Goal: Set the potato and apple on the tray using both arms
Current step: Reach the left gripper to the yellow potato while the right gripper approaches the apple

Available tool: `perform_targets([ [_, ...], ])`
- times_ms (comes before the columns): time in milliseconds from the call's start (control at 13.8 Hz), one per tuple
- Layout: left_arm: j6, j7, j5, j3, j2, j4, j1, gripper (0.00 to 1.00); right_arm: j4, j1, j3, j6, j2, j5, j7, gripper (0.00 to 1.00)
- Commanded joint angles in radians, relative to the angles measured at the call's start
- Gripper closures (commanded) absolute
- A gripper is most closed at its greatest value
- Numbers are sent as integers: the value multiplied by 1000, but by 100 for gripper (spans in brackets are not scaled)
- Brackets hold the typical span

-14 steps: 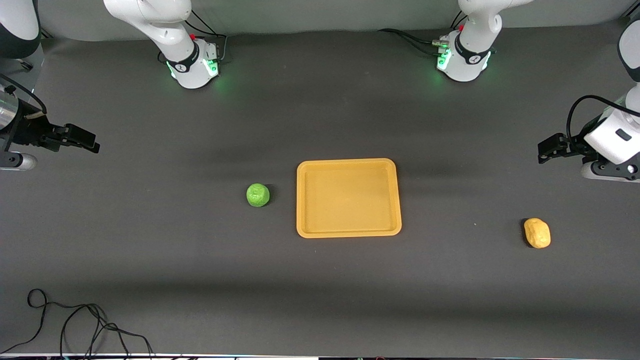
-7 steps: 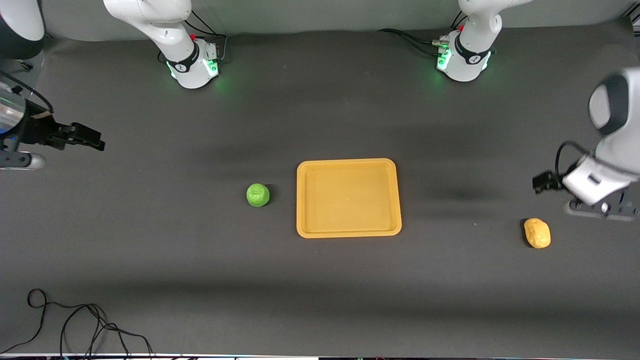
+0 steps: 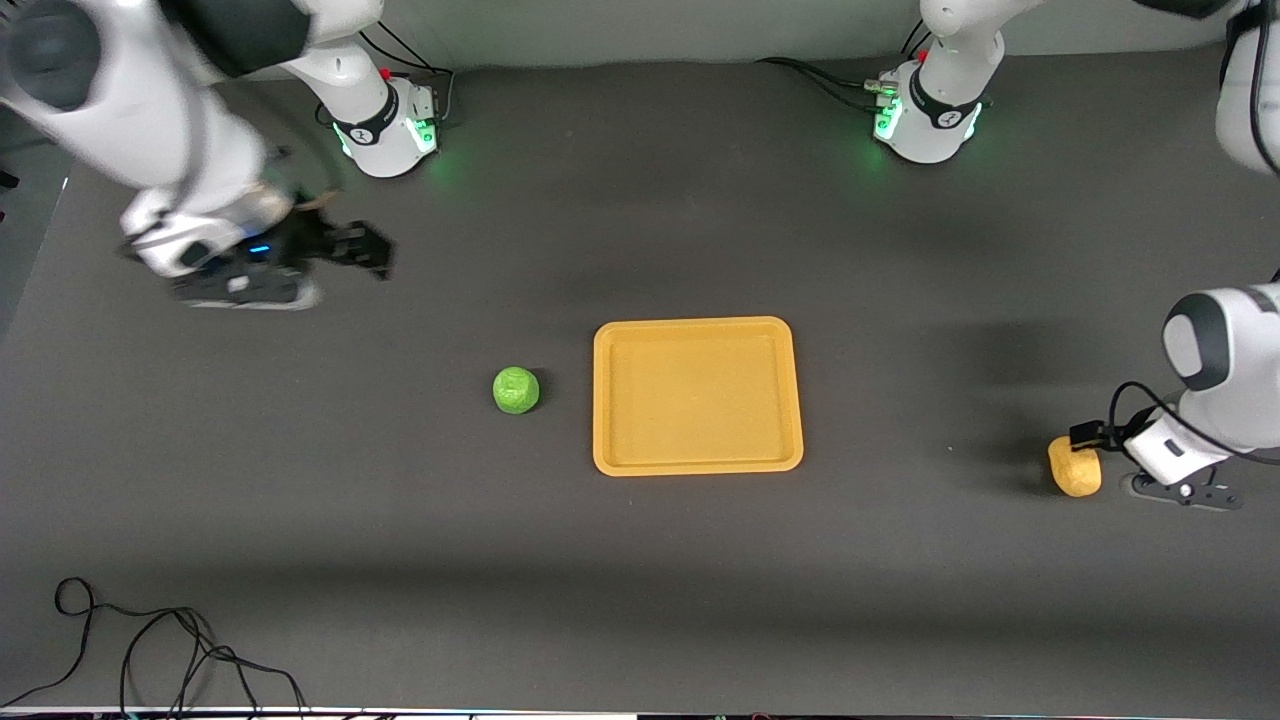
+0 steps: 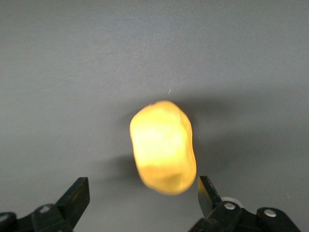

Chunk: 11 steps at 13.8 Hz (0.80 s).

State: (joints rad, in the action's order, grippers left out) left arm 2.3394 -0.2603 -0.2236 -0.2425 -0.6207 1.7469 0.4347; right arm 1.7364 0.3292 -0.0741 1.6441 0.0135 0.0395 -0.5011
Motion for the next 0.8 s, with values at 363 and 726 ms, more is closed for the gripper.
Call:
perform_targets([
  [363,-1,-60,47,-11,-65,-55,-10,50,311,134,17,384,23,-18,-163,0],
  [726,-263,258,50,-34,-47,-214,-166,78,477,128,23,794,-149,-73,-163,0],
])
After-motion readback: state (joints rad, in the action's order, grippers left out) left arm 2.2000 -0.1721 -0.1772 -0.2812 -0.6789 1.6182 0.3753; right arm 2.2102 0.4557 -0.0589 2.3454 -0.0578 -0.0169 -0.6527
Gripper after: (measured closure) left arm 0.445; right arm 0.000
